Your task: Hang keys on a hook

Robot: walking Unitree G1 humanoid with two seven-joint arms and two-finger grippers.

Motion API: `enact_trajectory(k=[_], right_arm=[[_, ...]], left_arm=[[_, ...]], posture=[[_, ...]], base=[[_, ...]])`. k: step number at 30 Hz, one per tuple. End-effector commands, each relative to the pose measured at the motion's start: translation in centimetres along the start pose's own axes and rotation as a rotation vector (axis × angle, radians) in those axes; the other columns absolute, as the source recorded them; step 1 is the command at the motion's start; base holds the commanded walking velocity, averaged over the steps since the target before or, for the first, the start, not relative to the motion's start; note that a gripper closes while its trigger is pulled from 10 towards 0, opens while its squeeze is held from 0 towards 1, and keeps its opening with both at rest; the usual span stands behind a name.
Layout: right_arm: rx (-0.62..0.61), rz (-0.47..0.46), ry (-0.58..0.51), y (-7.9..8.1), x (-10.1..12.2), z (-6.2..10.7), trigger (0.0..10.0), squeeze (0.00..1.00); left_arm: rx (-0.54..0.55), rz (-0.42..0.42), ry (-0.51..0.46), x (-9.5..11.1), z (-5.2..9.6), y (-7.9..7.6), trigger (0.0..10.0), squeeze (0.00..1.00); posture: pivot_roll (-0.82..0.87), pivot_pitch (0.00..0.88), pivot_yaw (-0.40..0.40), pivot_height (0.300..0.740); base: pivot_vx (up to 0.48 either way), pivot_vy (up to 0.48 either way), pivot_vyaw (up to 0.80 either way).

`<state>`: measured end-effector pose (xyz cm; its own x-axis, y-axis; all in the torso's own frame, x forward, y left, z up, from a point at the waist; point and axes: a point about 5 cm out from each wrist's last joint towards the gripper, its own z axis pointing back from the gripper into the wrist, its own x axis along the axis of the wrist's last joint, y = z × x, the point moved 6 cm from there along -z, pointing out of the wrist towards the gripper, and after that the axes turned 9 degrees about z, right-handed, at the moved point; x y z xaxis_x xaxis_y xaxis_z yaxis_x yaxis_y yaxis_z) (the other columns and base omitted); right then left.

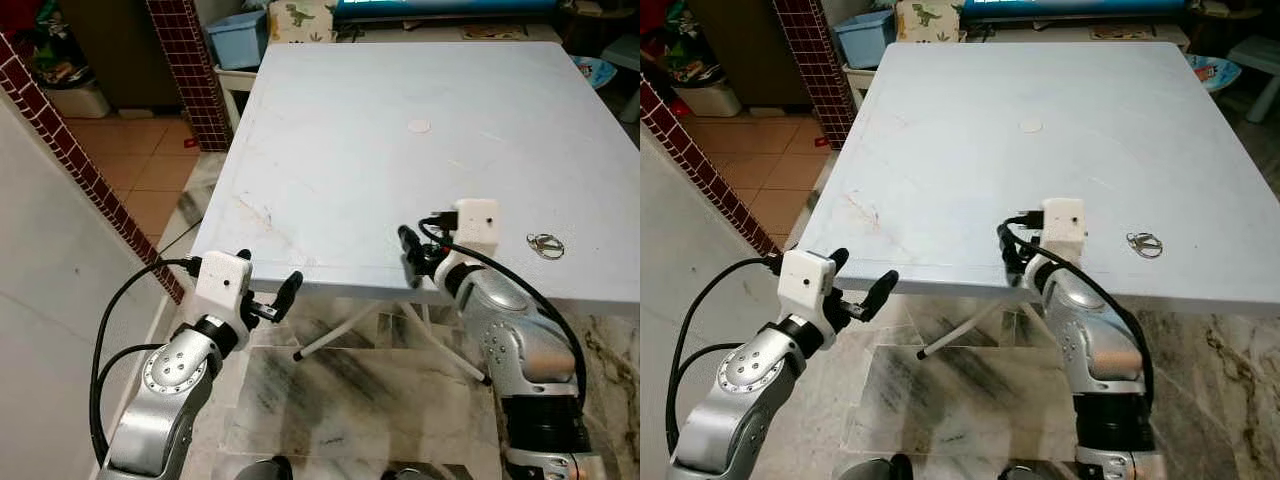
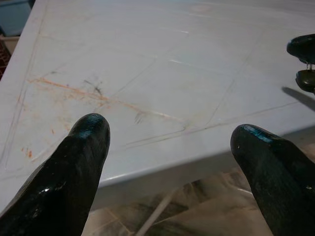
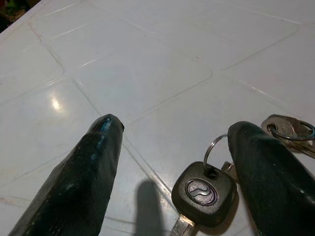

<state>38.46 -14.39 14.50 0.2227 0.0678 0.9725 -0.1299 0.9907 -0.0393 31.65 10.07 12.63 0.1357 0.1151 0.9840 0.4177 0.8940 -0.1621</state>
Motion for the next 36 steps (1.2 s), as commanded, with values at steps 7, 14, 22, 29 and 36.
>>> enact_trajectory(k=[7,14,22,29,36], right_arm=[[-0.037,-0.056,-0.013,1.0,0.5,0.5,10.0,0.00],[-0.089,-0.143,-0.017,1.1,0.2,0.0,10.0,0.00],[-0.178,-0.167,0.003,0.5,-0.4,-0.6,10.0,0.00],[-0.194,-0.179,0.004,0.7,-0.7,-1.2,1.3,0.00],[-0.203,-0.177,0.002,0.7,-0.8,-1.5,0.3,0.00]], left_arm=[[-0.064,-0.003,0.024,0.0,0.3,-0.3,10.0,0.00],[-0.134,-0.015,0.031,0.2,0.3,-0.9,10.0,0.00],[-0.181,0.015,0.010,0.7,0.4,-1.7,10.0,0.00],[-0.199,0.026,0.013,0.6,0.4,-2.1,10.0,0.00],[-0.236,0.063,0.008,0.8,0.6,-2.7,10.0,0.00]], posture=[[-0.01,0.128,0.068,0.740],[-0.01,0.123,0.068,0.740],[0.00,0.122,0.066,0.740],[0.00,0.123,0.066,0.740],[0.00,0.126,0.067,0.740]], base=[[0.000,0.000,0.00],[0.000,0.000,0.00],[0.000,0.000,0.00],[0.000,0.000,0.00],[0.000,0.000,0.00]])
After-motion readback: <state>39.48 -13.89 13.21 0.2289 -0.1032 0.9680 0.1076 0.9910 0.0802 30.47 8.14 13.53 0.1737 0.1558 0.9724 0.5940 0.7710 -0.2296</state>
